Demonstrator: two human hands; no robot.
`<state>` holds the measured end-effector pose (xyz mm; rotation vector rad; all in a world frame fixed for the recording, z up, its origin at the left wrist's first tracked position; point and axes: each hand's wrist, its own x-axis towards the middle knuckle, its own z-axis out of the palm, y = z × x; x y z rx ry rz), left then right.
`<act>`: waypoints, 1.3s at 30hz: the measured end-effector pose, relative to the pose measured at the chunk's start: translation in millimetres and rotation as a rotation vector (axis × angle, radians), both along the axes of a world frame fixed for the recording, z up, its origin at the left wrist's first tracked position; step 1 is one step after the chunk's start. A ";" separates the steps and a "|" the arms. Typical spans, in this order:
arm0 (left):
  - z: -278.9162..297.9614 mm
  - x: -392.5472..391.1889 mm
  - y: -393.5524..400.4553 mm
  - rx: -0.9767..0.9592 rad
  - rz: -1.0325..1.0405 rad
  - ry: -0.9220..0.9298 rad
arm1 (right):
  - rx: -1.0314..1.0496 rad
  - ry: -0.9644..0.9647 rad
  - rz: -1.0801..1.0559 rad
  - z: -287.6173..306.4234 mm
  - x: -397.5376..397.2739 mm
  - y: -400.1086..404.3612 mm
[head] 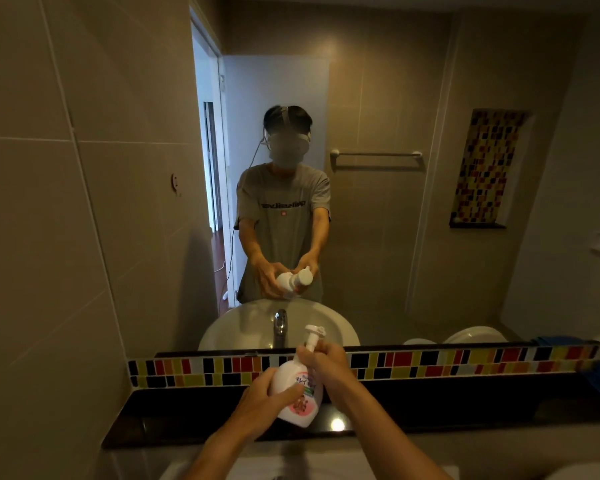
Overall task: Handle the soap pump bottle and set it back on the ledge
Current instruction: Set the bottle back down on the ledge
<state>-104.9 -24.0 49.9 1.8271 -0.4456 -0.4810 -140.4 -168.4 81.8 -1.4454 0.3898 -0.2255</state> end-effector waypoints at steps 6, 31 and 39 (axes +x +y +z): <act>-5.1 14.0 5.3 -0.034 -0.073 -0.047 | -0.113 -0.012 0.084 7.0 1.5 0.3; -42.8 35.7 -9.8 -0.067 -0.125 0.070 | -0.241 -0.248 0.022 -29.4 38.7 -15.3; -46.8 35.7 -11.1 -0.081 -0.099 0.062 | -0.219 -0.261 -0.012 -34.7 42.2 -11.8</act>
